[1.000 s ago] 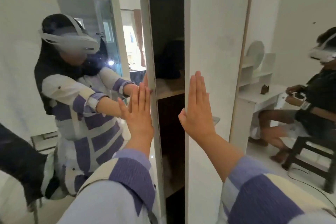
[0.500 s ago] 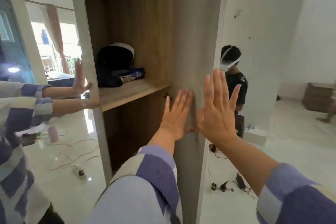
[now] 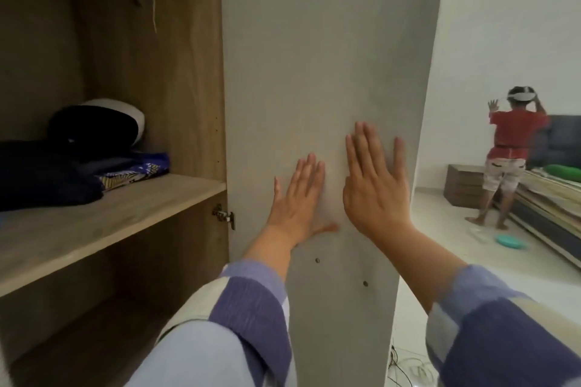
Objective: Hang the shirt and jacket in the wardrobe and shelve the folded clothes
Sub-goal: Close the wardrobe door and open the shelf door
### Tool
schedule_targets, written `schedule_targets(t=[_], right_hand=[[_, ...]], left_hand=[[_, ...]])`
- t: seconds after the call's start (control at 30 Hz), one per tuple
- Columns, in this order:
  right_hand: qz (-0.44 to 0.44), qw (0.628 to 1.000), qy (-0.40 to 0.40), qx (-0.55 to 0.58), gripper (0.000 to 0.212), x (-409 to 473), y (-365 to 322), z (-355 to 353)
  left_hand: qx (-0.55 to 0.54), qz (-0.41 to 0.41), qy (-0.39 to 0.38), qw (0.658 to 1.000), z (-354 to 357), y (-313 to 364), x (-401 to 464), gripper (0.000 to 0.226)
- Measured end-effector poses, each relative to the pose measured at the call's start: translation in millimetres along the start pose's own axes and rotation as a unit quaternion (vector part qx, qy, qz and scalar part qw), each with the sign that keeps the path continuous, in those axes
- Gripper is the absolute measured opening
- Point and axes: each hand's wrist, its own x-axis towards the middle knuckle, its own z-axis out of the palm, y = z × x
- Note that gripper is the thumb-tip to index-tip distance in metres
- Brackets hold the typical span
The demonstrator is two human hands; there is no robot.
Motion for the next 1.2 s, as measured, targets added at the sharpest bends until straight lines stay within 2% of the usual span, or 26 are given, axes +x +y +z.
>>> schedule_targets(t=[0.07, 0.2, 0.33, 0.5, 0.63, 0.8, 0.93, 1.03, 1.2], right_hand=[[0.015, 1.000, 0.010, 0.017, 0.066, 5.5, 11.4, 21.6], [0.053, 0.997, -0.022, 0.043, 0.070, 16.4, 25.0, 62.6], [0.073, 0.987, -0.125, 0.070, 0.085, 25.4, 35.3, 95.9], [0.127, 0.946, -0.271, 0.121, 0.110, 34.4, 34.7, 129.7], [0.135, 0.927, -0.322, 0.136, 0.113, 35.9, 24.8, 158.1], [0.152, 0.944, -0.270, 0.115, 0.115, 26.5, 6.9, 173.7], [0.160, 0.944, -0.274, 0.089, 0.107, 26.6, 6.2, 168.9], [0.152, 0.963, -0.214, 0.065, 0.089, 28.5, -2.5, 159.8], [0.014, 0.986, -0.114, 0.125, 0.085, 52.9, -52.9, 149.6]], left_hand=[[0.038, 0.010, 0.012, 0.999, 1.8, -6.1, 24.7, 0.117], [0.098, 0.015, 0.044, 0.994, 15.6, -22.0, 64.0, 0.113], [0.152, 0.012, 0.042, 0.987, 24.0, -37.4, 95.8, 0.118], [0.174, 0.004, 0.035, 0.984, 33.2, -58.4, 129.3, 0.123], [0.196, 0.020, 0.045, 0.979, 49.4, -75.8, 140.6, 0.123], [0.205, 0.030, 0.050, 0.977, 58.2, -82.4, 143.2, 0.141], [0.206, 0.024, 0.052, 0.977, 60.0, -80.2, 139.2, 0.138], [0.210, 0.039, 0.061, 0.975, 56.8, -88.8, 133.1, 0.127], [0.231, -0.007, 0.086, 0.969, 36.1, -113.7, 106.9, 0.112]])
